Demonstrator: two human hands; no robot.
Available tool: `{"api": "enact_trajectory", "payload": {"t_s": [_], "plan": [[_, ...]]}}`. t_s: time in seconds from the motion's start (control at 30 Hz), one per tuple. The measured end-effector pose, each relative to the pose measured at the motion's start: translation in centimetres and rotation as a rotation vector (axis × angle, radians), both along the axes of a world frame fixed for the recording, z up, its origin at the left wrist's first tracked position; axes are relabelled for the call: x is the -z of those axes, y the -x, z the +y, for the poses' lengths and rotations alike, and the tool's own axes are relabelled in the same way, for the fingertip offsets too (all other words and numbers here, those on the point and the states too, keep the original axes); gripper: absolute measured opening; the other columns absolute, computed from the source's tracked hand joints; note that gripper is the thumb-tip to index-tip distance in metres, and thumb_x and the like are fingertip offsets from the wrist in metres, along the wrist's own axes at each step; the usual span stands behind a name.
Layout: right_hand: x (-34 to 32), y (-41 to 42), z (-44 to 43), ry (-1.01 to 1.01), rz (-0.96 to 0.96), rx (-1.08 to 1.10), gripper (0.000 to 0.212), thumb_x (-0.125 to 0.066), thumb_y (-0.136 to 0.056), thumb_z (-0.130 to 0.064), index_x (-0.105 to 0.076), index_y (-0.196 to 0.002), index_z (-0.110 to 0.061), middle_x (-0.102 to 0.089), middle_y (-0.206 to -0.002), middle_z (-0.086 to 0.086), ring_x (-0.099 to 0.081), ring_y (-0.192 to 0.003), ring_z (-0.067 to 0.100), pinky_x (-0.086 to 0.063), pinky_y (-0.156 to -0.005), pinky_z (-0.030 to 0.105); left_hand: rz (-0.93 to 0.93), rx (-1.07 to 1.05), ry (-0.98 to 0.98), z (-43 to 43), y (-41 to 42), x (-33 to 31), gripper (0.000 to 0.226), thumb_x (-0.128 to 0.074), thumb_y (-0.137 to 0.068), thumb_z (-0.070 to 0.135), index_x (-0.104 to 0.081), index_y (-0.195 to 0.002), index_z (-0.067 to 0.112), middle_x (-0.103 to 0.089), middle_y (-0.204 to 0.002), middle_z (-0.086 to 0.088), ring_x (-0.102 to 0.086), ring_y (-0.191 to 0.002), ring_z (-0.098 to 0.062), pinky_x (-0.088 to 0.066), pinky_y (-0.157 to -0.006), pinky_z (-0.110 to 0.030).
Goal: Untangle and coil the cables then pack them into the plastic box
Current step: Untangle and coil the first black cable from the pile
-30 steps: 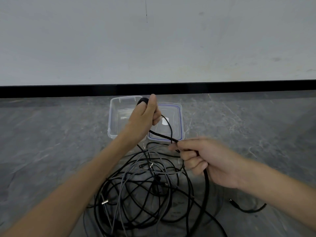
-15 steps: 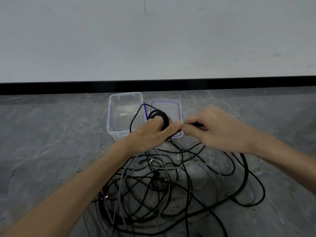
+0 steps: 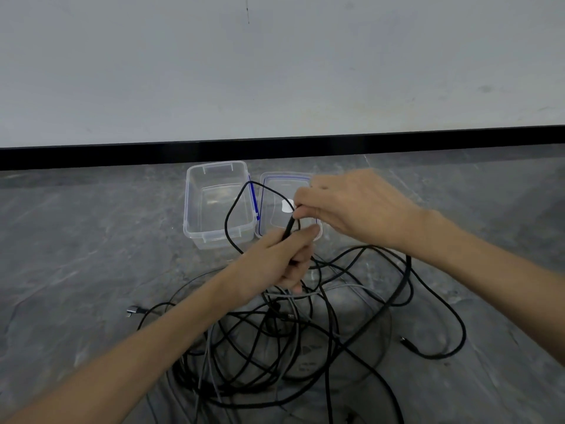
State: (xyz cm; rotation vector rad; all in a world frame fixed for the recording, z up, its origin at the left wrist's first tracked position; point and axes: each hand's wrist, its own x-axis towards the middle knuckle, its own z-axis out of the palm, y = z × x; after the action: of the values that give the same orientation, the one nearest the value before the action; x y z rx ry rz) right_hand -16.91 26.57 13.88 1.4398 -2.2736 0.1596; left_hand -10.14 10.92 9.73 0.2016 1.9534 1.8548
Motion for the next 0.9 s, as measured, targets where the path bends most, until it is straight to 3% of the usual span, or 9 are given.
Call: {"api": "enact_trajectory", "payload": {"t_s": [0.07,0.2,0.37,0.53,0.63,0.77,0.83,0.9], "plan": [[1.3,0.5,-0.1,0.088,-0.015,-0.028,0.046,-0.031,-0.102,-0.038,-0.062,-0.084,-0.009,-0.054,-0.064,0.001,-0.027,-0.046,0.014,-0.009,-0.040,0.017,-0.060,-0.004,-0.090,0.2,-0.4,-0.6,0.048,-0.041,-0.098,0.045,-0.030,-0.059,0.019,-0.025,-0.046,0.007,-0.023,-0.040,-0.010,-0.043,-0.050,-0.024],[3.5,1.2,0.5,0.186,-0.117,-0.026,0.049,-0.023,-0.104,-0.041,-0.060,-0.092,-0.011,-0.059,-0.069,0.000,-0.048,-0.047,0.018,-0.038,-0.037,0.026,-0.316,0.043,-0.345,0.3,-0.5,-1.0,0.051,-0.030,-0.096,0.054,-0.040,-0.060,0.019,-0.025,-0.045,0.009,-0.021,-0.035,-0.007,-0.043,-0.051,-0.023],[3.7,1.8,1.2,0.195,-0.054,-0.022,0.057,-0.022,-0.104,-0.041,-0.059,-0.081,-0.006,-0.053,-0.061,0.002,-0.035,-0.043,0.017,-0.022,-0.041,0.021,-0.538,0.008,-0.654,0.3,-1.1,-0.9,0.044,-0.033,-0.097,0.044,-0.049,-0.069,0.015,-0.037,-0.052,0.004,-0.035,-0.037,-0.009,-0.052,-0.057,-0.026],[3.7,2.0,1.9,0.209,-0.049,-0.021,0.051,-0.023,-0.104,-0.040,-0.055,-0.081,-0.008,-0.052,-0.060,0.002,-0.036,-0.042,0.017,-0.027,-0.037,0.023,-0.623,0.007,-0.827,0.4,-1.4,-0.5,0.039,-0.047,-0.097,0.042,-0.055,-0.071,0.014,-0.043,-0.055,0.004,-0.042,-0.040,-0.008,-0.058,-0.064,-0.027],[4.6,1.7,1.6,0.215,-0.073,-0.006,0.040,-0.020,-0.105,-0.040,-0.047,-0.090,-0.014,-0.054,-0.063,0.002,-0.039,-0.043,0.017,-0.026,-0.040,0.021,-0.623,0.074,-0.814,0.6,-1.2,-0.7,0.037,-0.046,-0.092,0.043,-0.054,-0.065,0.018,-0.037,-0.047,0.009,-0.036,-0.032,-0.005,-0.055,-0.056,-0.022],[6.7,0.9,1.1,0.363,-0.310,0.060,0.050,-0.026,-0.104,-0.035,-0.060,-0.100,0.002,-0.064,-0.069,0.009,-0.059,-0.052,0.027,-0.047,-0.042,0.039,-0.524,0.081,-0.802,0.6,-0.5,-1.5,0.038,-0.045,-0.091,0.041,-0.049,-0.059,0.022,-0.034,-0.041,0.012,-0.022,-0.030,-0.007,-0.050,-0.049,-0.016],[8.3,0.3,0.5,0.393,-0.490,0.116,0.033,-0.037,-0.098,-0.024,-0.053,-0.119,-0.003,-0.068,-0.078,0.014,-0.065,-0.064,0.033,-0.051,-0.052,0.047,-0.511,0.087,-0.862,0.4,0.1,-1.9,0.040,-0.040,-0.094,0.039,-0.049,-0.059,0.022,-0.030,-0.041,0.012,-0.018,-0.033,-0.008,-0.050,-0.049,-0.016],[9.4,-0.4,-0.6,0.439,-0.633,0.152,0.035,-0.046,-0.094,-0.015,-0.046,-0.129,-0.012,-0.067,-0.083,0.017,-0.065,-0.072,0.037,-0.052,-0.061,0.052,-0.503,0.068,-0.923,0.1,0.5,-2.1,0.042,-0.038,-0.095,0.038,-0.050,-0.058,0.021,-0.021,-0.046,0.012,-0.016,-0.034,-0.008,-0.050,-0.049,-0.015]]}}
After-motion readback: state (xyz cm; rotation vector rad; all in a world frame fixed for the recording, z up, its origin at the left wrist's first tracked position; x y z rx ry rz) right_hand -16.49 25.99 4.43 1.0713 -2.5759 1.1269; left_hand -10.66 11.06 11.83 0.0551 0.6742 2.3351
